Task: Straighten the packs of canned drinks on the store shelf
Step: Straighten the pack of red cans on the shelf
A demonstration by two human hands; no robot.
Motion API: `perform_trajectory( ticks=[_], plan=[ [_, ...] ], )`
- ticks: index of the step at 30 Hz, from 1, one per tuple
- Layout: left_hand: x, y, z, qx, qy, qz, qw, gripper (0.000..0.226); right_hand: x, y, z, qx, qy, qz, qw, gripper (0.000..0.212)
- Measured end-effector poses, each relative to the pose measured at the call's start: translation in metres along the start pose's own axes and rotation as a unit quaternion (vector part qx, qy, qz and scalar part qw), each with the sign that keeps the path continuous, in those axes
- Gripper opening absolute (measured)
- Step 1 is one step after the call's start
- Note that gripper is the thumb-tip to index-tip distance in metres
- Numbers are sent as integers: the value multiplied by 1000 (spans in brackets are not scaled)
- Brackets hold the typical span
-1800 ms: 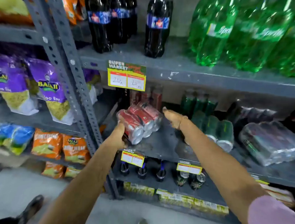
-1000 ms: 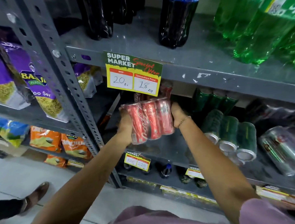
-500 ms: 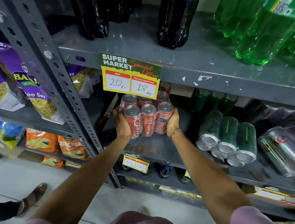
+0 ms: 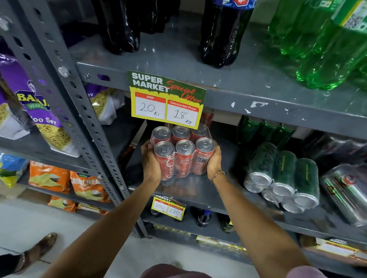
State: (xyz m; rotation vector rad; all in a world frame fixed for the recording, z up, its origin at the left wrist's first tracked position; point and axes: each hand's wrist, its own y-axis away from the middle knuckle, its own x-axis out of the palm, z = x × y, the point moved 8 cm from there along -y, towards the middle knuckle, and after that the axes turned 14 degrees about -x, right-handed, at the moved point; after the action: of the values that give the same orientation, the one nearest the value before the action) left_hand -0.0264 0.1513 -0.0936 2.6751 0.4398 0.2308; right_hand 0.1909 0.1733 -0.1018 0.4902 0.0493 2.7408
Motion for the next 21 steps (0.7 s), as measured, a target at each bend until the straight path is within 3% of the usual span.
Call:
perform_trajectory(
  ticks=[3,6,9,14,16,18,19,21],
  plan=[
    [-2,12,5,-38,-27,2,999,72,-2,2,13,14,9,18,1000,41],
    [10,52,17,-21,2,16,1000,73,6,2,25,47,-3,56,997,50],
    [28,80,27,25,-70,35,997,78,16,8,30,55,-16,82,995,57],
    [16,46,2,90,-127,94,983,105,16,47,11,32,-38,-12,999,66],
    [8,25,2,46,-244,103,963,117,10,66,11,-18,28,-64,997,59],
    [-6,16,6,-2,-303,37,952,102,5,77,22,-54,74,-86,992,57],
    [-6,22,6,13,-281,11,960,90,5,76,23,-43,89,-76,992,65],
    [13,53,2,93,-208,38,973,80,5,67,25,-13,93,-17,995,70]
  ],
)
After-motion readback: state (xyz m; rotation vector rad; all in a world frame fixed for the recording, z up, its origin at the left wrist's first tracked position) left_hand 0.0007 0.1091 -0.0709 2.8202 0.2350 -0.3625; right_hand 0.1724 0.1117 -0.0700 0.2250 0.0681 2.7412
